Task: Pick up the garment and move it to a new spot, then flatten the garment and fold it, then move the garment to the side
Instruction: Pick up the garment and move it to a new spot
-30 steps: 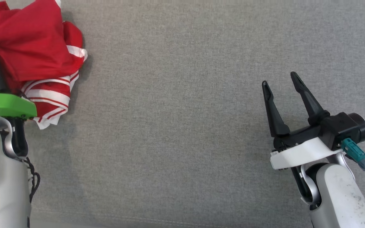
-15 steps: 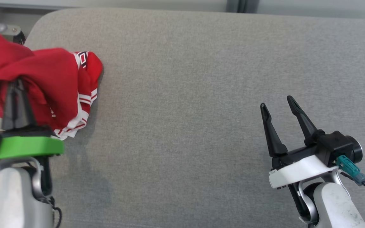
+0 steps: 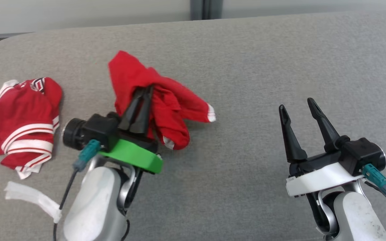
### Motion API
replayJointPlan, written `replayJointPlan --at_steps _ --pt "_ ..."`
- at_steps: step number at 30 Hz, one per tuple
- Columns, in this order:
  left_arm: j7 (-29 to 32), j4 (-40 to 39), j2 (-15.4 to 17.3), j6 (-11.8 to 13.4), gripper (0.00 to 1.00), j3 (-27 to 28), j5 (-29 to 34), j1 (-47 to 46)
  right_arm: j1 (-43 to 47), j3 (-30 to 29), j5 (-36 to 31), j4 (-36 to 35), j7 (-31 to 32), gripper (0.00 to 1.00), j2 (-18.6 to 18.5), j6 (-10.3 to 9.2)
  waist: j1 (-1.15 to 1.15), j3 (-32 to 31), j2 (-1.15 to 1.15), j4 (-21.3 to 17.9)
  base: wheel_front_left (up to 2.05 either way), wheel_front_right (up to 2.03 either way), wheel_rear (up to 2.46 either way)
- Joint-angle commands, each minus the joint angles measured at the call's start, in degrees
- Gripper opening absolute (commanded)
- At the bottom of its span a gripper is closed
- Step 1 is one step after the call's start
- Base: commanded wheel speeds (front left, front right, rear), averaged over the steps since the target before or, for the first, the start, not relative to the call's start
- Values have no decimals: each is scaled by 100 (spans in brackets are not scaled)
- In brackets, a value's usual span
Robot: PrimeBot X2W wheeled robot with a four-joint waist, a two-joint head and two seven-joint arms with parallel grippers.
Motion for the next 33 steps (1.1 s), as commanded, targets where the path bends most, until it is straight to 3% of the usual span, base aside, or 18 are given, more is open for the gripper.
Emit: replayJointPlan --at_steps 1,7,14,15,16,25,33 --pt "-1 67 -17 -16 0 -163 -77 -150 -58 -42 21 16 -53 100 -5 -4 0 361 0 -632 0 0 0" --pt "47 738 -59 -23 0 -1149 -224 -559 -159 -37 177 138 -217 100 18 -4 0 690 0 -1234 0 0 0" --pt "-151 1600 -70 -24 0 -1578 -480 -739 -217 -37 479 338 -398 100 21 -4 0 801 0 -1518 0 0 0" --pt "-185 1640 -69 -22 7 -1597 -500 -744 -211 -48 494 358 -413 100 21 -4 0 790 0 -1502 0 0 0" --pt "-236 1656 -72 1 100 -1633 -481 -755 -200 -64 467 381 -423 100 20 -4 0 765 0 -1463 0 0 0" --pt "-436 1049 -27 308 100 -1468 -492 -245 -132 -15 321 491 -406 100 17 -4 0 337 0 -982 0 0 0" --pt "-424 -3 286 867 100 -474 -572 614 54 -68 217 373 -231 100 15 -4 0 -17 0 -440 0 0 0"
